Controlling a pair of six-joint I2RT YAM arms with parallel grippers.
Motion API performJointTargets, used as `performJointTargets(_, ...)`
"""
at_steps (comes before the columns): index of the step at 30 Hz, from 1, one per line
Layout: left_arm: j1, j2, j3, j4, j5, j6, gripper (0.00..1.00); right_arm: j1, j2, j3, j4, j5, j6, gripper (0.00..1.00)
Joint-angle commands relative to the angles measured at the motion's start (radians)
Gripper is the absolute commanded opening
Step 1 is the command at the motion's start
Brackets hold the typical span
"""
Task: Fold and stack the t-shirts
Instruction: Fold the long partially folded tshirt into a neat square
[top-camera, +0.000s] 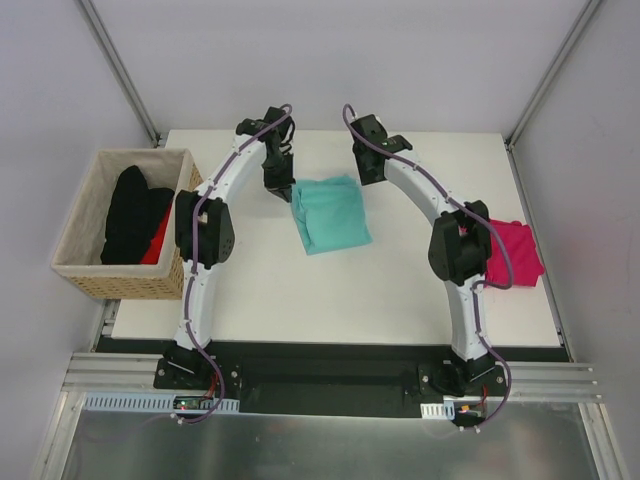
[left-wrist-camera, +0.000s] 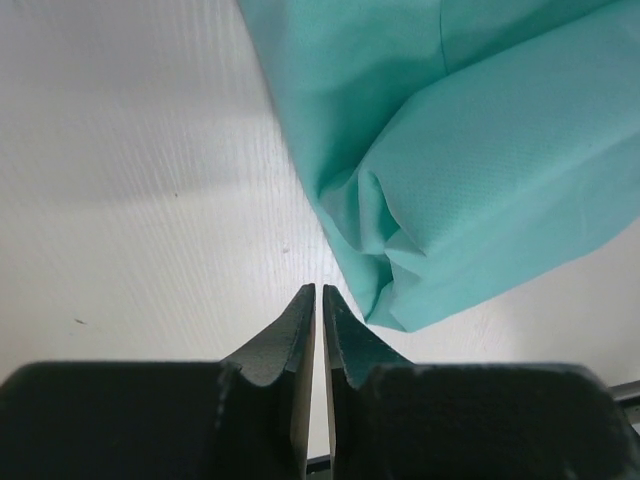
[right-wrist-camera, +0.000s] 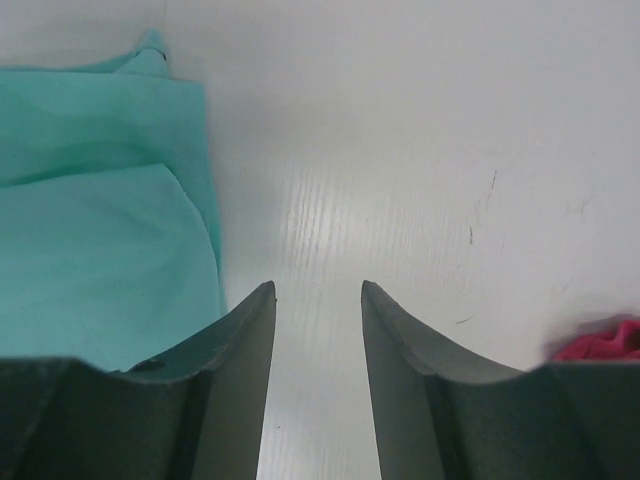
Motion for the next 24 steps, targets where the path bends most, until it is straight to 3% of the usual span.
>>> performJointTargets(1, -0.005, -0.1, -0.045, 0.012, 0.048, -0.016, 0.06, -0.02, -0.107, -0.105, -0.014, -0.018, 0.072, 0.42)
performJointTargets(7, -0.005, -0.097, -0.012, 0.017, 0.051, -0.017, 0.07, -0.04, -0.149, -0.154, 0.018, -0.096, 0.1, 0.42)
performJointTargets(15, -0.003, -0.031, 0.104, 0.02, 0.106, -0.039, 0.09, -0.101, -0.052, 0.019, -0.052, -0.234, 0.119, 0.43)
performJointTargets(24, 0.003, -0.001, 0.105, 0.023, 0.129, -0.042, 0.1, -0.109, -0.003, 0.025, -0.022, -0.384, 0.142, 0.43)
